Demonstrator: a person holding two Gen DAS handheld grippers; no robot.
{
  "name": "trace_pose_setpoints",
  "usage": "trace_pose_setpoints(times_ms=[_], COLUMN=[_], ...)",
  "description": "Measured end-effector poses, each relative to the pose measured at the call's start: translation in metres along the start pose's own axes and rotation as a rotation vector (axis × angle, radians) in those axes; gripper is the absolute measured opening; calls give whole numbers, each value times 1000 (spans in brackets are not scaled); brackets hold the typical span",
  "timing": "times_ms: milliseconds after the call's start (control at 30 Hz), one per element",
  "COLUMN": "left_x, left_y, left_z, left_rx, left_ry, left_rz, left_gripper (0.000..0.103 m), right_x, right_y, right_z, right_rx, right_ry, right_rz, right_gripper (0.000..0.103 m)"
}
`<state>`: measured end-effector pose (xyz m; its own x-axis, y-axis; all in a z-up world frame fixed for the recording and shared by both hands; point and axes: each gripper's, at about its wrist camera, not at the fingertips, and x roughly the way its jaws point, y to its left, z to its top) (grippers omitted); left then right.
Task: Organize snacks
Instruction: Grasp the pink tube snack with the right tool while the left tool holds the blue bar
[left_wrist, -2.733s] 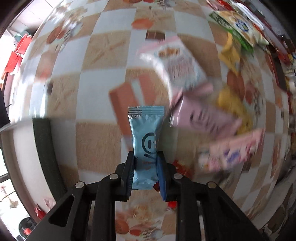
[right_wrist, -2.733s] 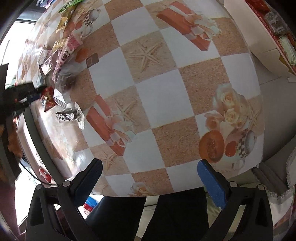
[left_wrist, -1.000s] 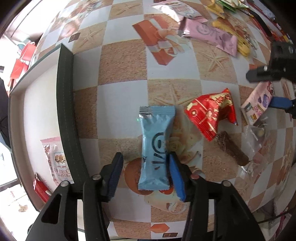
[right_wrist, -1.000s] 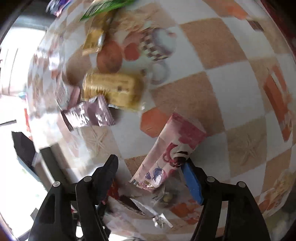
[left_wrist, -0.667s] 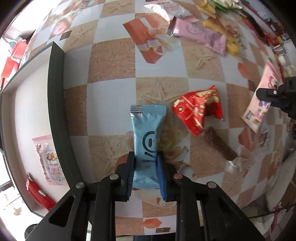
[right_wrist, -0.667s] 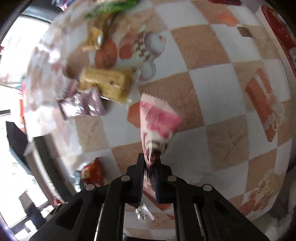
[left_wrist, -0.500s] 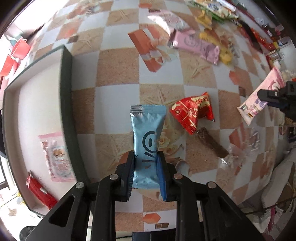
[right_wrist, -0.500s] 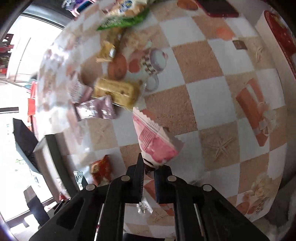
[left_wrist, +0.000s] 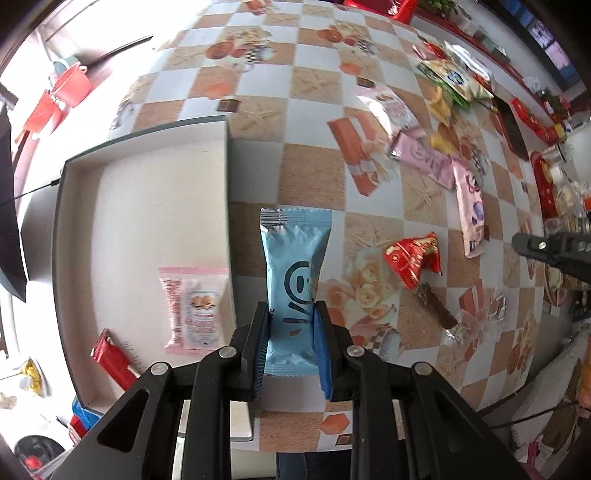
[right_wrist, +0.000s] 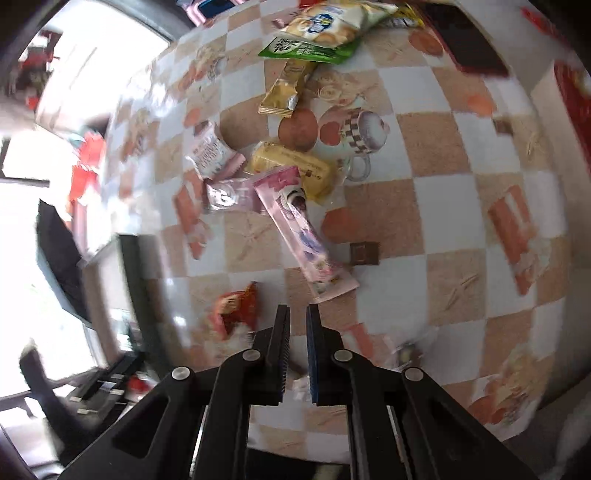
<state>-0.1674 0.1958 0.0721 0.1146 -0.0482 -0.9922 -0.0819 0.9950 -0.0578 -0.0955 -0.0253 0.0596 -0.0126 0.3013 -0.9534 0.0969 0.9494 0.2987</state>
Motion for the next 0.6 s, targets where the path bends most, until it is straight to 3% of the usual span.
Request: trace_pose_setpoints(times_ms=[300,400,433,467,500,600], left_x=[-20,-23,-22,-22,-22,-20], left_y=[29,45,52,55,59,71], left_z=[-6,-9,-10,-10,-10,-10], left_rx=[-53,-85,-96,-102,-109,-139], left_ry=[-28,-27,-25,-24,-23,-20], left_rz=[22,31,33,35,40,43], left_gripper=[25,25,25,25,25,25], right_x=[57,59,57,55,49,40], right_y=[4,10,13,15,16,17], right_z=[33,40,41,42,41,38], right_rx=[-108,-125,-137,-143,-158,-211], right_ry=[86,46,24,11,-25,-77], right_rz=[-173,-192,-199,-210,-222,-251], right_gripper=[11,14,43,89,98,99])
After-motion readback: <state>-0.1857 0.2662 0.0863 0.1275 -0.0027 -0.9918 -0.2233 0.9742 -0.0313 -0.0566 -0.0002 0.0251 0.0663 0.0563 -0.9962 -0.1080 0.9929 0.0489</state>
